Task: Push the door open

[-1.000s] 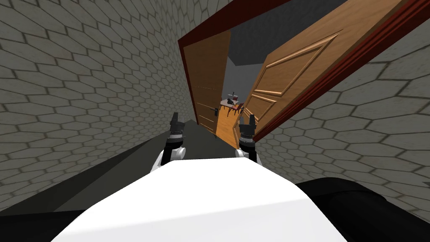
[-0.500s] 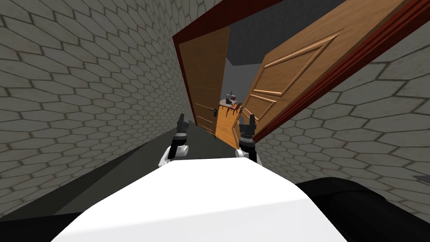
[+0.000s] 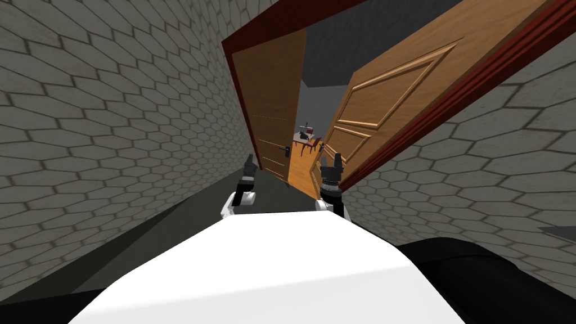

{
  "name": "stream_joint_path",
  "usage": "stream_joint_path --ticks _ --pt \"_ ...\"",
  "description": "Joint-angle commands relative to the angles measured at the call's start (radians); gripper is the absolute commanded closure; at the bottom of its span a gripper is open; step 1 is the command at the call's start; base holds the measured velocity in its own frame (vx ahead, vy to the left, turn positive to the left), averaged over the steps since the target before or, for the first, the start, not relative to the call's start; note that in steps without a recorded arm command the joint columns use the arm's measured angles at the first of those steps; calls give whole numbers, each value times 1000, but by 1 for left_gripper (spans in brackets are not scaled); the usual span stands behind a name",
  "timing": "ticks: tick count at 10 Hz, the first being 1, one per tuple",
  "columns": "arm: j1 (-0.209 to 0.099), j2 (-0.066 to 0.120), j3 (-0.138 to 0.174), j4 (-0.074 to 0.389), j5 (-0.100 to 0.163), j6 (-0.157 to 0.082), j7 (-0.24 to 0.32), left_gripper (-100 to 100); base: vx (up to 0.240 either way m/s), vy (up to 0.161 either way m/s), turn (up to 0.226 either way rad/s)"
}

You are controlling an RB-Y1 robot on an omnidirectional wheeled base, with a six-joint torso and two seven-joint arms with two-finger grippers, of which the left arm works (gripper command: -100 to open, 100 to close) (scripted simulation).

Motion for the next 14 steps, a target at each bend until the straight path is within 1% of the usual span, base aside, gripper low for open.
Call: stream_joint_path --ticks 1,6,7,8,9,10,14 --pt "-14 1 0 34 -1 -3 4 -100 52 42 -32" --pt "-115 1 -4 195 -11 5 30 -100 74 54 -96" --pt "-115 1 -4 207 -11 5 30 -100 64 47 -32" --pt "-135 1 -5 243 -13 6 35 -100 50 41 -58" --pt "-155 0 -6 265 -14 8 40 -100 67 52 -113" --pt "-155 0 -6 278 -14 8 40 -100 45 46 -44" --pt "-236 -4 -9 418 -22 14 62 -100 70 63 -97"
